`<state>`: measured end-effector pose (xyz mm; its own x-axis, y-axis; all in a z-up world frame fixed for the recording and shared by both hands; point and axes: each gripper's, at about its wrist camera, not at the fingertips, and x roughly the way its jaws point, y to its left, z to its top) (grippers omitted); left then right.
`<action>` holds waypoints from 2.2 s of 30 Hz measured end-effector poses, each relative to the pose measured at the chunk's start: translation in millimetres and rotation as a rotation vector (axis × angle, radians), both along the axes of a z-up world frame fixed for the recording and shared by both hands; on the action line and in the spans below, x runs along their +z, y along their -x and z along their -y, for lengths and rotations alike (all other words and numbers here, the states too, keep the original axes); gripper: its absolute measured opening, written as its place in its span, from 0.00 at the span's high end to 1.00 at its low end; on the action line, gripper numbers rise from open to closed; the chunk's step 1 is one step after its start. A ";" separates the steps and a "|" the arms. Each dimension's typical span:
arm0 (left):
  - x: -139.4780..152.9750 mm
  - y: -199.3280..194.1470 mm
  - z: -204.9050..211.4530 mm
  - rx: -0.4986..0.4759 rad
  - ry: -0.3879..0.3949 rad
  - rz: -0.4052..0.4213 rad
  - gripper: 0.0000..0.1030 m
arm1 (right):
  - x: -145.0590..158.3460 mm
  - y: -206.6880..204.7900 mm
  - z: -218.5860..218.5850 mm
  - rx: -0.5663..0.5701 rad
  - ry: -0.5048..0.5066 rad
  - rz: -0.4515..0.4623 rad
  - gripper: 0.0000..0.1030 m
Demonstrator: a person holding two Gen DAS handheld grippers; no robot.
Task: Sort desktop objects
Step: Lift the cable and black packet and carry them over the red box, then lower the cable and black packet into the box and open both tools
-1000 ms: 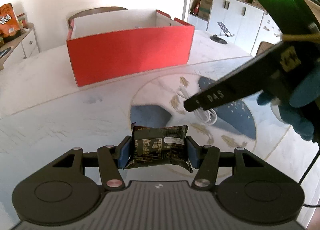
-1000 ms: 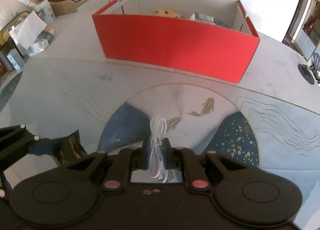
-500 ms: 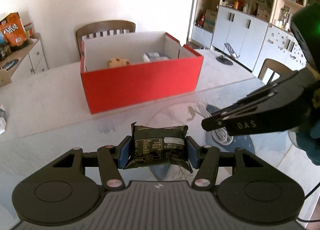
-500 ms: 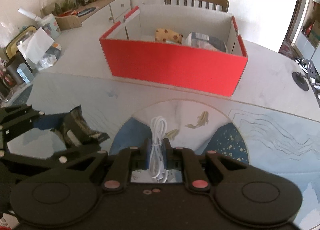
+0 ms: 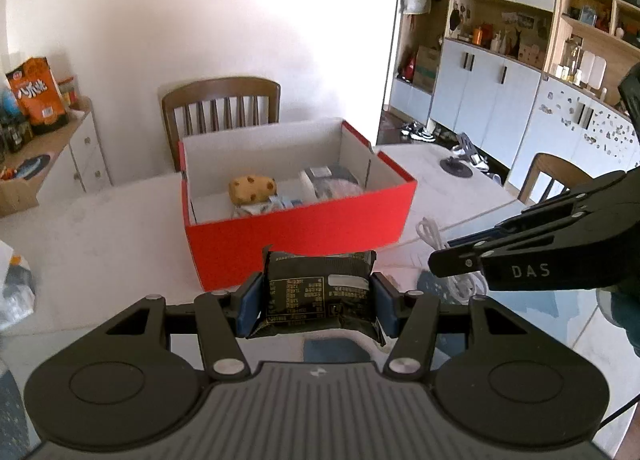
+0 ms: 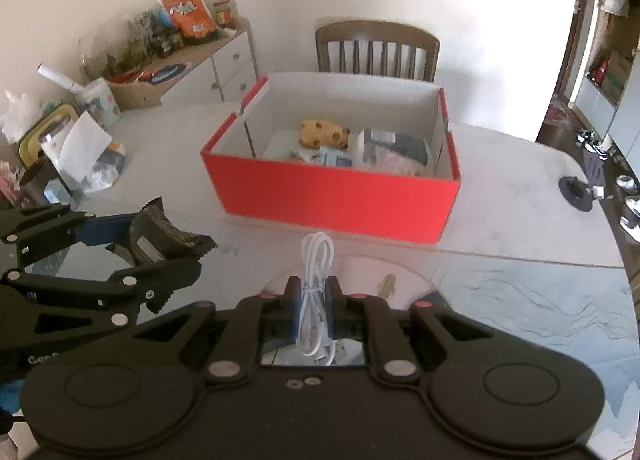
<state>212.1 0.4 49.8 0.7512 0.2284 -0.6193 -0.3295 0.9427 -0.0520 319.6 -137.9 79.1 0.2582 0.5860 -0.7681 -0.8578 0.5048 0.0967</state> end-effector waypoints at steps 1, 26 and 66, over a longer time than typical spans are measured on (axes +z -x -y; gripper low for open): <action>3.7 -1.3 -1.3 0.000 -0.003 0.002 0.46 | 3.4 -1.0 -0.5 -0.002 -0.006 0.002 0.89; 38.0 -63.4 -55.9 0.029 -0.027 0.006 0.46 | 49.7 -36.3 -50.2 0.009 -0.093 0.071 0.89; -41.4 -184.1 -136.0 0.019 0.052 -0.218 0.45 | -27.3 -127.0 -126.9 0.047 -0.058 -0.048 0.89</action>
